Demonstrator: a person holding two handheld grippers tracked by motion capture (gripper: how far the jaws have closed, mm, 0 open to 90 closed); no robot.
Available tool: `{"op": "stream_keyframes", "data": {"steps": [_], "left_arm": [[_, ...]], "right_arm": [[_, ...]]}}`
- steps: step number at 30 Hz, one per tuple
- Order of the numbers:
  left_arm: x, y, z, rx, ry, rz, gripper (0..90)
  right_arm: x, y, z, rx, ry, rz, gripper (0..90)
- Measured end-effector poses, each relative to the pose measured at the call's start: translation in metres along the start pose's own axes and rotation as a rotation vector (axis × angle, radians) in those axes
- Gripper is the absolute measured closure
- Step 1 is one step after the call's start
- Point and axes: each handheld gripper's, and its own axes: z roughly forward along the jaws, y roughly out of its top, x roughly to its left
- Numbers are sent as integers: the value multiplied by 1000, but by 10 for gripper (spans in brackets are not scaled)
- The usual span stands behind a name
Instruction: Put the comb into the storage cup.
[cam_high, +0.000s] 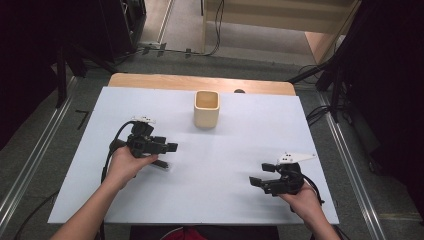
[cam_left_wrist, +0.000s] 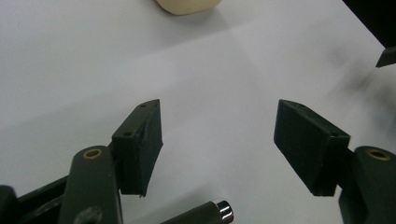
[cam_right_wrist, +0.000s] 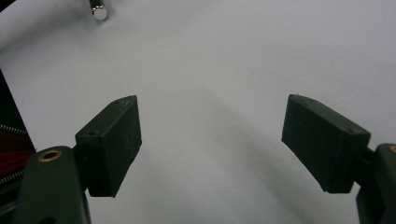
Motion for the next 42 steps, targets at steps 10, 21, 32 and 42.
{"op": "stream_keyframes", "data": {"steps": [10, 21, 32, 42], "left_arm": [[1, -12, 8, 67, -17, 67, 900], [11, -20, 20, 141, 0, 16, 900], [14, -26, 22, 177, 1, 2, 900], [16, -32, 15, 201, -10, 3, 900]], "right_arm": [[0, 0, -1, 0, 3, -5, 182], [-1, 0, -1, 0, 0, -3, 182], [-1, 0, -1, 0, -2, -3, 182], [-1, 0, 0, 3, -6, 0, 183]]}}
